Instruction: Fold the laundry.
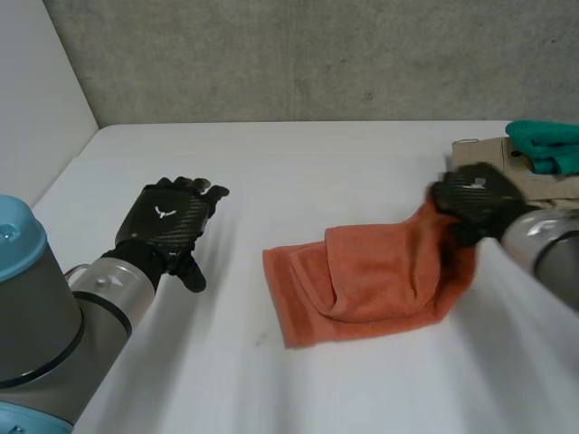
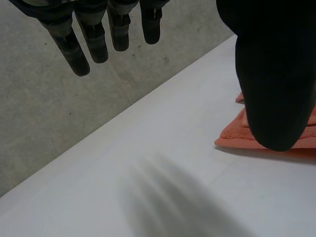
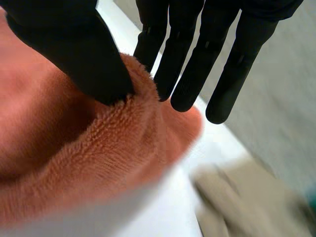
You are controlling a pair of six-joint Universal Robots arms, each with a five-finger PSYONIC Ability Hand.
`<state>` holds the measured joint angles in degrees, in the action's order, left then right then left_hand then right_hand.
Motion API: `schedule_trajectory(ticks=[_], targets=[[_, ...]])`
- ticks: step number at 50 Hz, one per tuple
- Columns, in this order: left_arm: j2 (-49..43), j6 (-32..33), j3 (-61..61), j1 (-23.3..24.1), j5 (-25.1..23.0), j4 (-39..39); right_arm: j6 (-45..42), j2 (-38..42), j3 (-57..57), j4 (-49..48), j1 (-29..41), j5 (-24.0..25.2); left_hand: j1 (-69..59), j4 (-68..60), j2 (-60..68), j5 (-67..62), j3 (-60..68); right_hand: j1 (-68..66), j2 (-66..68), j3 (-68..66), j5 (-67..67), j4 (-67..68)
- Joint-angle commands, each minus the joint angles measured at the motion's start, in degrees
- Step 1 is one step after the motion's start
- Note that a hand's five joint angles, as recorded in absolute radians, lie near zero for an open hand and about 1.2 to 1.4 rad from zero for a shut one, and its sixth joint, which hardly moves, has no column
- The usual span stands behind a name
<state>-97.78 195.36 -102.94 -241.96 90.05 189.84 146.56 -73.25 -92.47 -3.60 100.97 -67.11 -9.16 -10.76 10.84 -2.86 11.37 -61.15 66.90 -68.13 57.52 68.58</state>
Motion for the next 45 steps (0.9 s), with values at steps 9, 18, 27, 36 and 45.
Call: schedule_trajectory(ticks=[9, 18, 27, 36, 45], targets=[[1.7, -0.1, 1.1, -0.4, -0.2, -0.1, 0.9, 7.9, 0.0, -7.3, 26.9, 3.7, -0.8, 0.8, -0.8, 2.9, -1.4, -18.9, 13.1, -11.9, 12.5, 11.4], [-0.8, -0.6, 7.1, 0.6, -0.2, -0.7, 14.6, 4.9, 0.9, -7.6, 24.3, -2.1, -0.8, 0.8, -0.8, 2.9, -1.4, 49.8, -55.5, 56.8, -56.2, -57.2], [-8.0, -4.7, 19.3, 7.0, -2.2, -4.5, 26.7, -2.6, 2.5, -1.5, 12.9, -2.6, -0.8, 0.8, -0.8, 2.9, -1.4, 51.1, -56.9, 58.1, -57.5, -58.6], [-18.2, -10.6, 31.6, 14.8, -0.5, -15.8, 27.6, 5.4, 9.0, 8.2, 8.9, -0.6, -0.8, 0.8, -0.8, 2.9, -1.4, 51.1, -56.9, 58.1, -57.5, -58.6], [-28.0, -15.9, 39.2, 19.1, 4.3, -23.5, 23.6, 13.1, 13.8, 13.4, 8.4, 1.1, -0.8, 0.8, -0.8, 2.9, -1.4, 51.1, -56.9, 58.1, -57.5, -58.6]])
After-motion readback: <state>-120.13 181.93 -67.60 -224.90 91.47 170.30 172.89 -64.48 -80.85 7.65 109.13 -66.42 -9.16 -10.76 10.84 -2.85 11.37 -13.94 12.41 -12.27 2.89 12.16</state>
